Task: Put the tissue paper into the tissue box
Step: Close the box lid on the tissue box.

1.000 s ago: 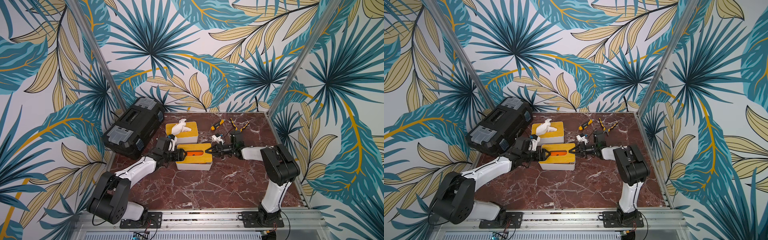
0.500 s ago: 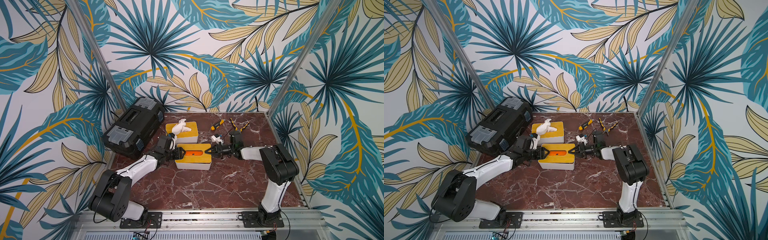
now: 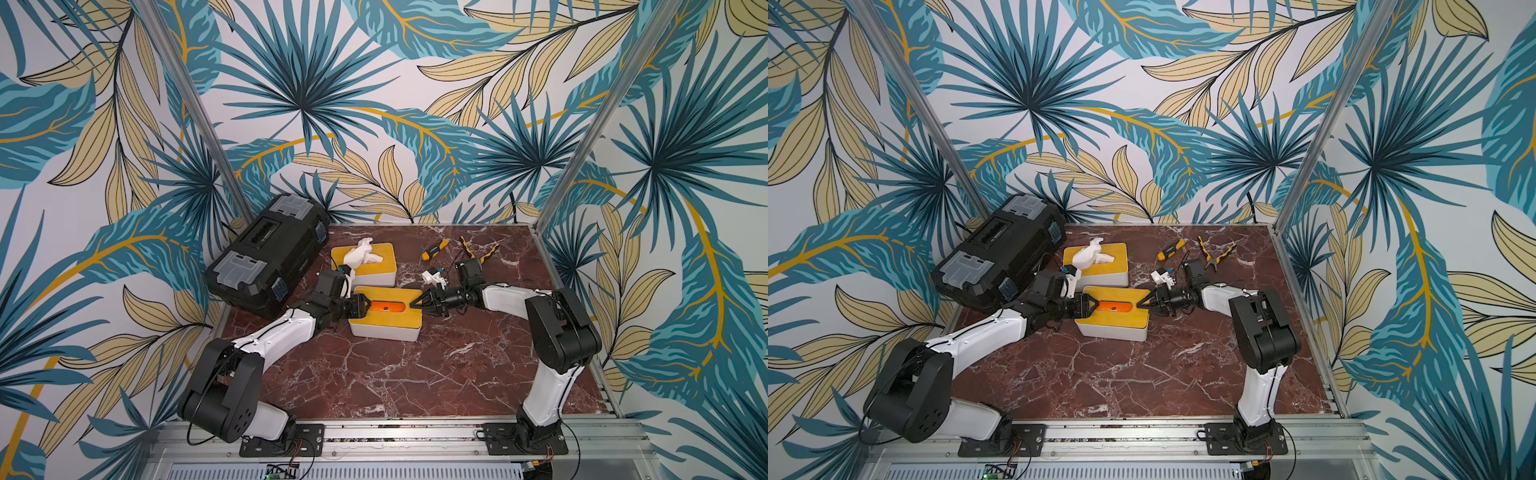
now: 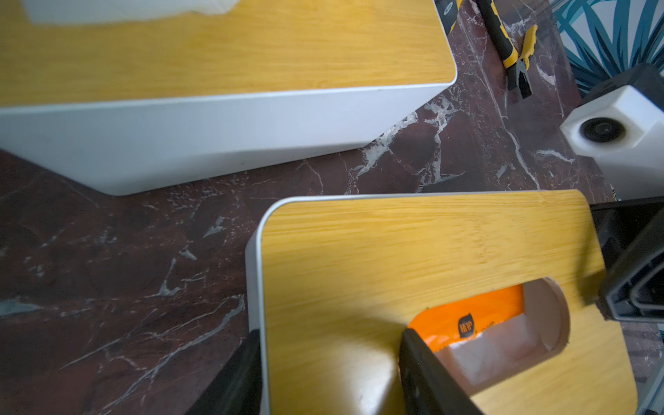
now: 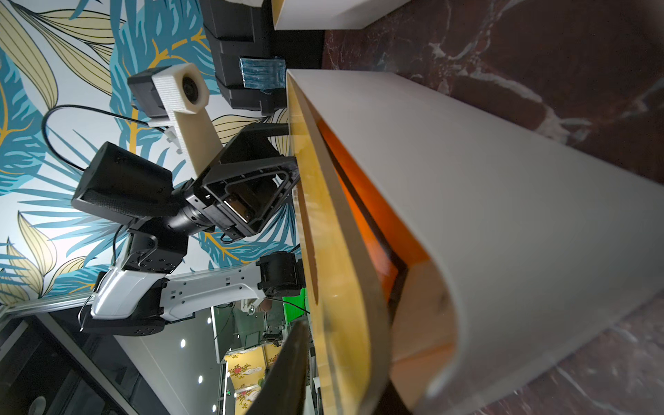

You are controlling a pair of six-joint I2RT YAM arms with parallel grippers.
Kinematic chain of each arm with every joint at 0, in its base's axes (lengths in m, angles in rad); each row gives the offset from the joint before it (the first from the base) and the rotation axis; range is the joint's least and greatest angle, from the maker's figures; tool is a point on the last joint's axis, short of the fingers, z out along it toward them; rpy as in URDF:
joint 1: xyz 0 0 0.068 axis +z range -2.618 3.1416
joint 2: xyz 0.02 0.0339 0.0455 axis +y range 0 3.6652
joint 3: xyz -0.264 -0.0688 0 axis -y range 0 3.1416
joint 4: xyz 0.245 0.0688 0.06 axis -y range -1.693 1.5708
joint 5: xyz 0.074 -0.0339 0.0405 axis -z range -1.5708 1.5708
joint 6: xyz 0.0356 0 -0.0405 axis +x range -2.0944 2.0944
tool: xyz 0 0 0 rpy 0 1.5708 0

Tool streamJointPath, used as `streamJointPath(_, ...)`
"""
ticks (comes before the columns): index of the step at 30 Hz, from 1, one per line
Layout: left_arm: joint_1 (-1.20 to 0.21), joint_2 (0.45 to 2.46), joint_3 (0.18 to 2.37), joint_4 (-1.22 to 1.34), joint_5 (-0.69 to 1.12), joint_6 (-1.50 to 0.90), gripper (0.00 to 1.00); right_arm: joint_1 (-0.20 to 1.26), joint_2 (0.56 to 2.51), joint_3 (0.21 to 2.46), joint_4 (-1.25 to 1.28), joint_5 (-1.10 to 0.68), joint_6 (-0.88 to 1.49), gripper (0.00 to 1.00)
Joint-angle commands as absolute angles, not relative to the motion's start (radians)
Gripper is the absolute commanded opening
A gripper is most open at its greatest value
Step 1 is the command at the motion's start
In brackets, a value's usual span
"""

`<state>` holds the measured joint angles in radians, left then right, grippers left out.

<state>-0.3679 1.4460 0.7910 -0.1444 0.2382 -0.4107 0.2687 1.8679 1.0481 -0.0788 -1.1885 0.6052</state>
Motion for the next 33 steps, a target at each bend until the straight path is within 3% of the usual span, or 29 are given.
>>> streamJointPath(1,-0.366,1.467,0.808,-0.224,0.208,-0.376,0.43,0.248,1.843,1.054,-0.307,-1.094,0.507,0.29)
streamJointPath(13,-0.366,1.459,0.808,-0.230,0.202,-0.368,0.42,0.211,1.712,1.089,-0.574,-0.914,0.366,0.35)
streamJointPath(21,-0.369,1.439,0.810,-0.238,0.202,-0.364,0.42,0.239,1.627,1.040,-0.525,-0.827,0.400,0.53)
streamJointPath(27,-0.373,1.439,0.811,-0.244,0.199,-0.360,0.43,0.323,1.615,1.090,-0.572,-0.652,0.402,0.61)
streamJointPath(33,-0.374,1.438,0.813,-0.244,0.201,-0.360,0.43,0.384,1.690,1.145,-0.625,-0.449,0.419,0.61)
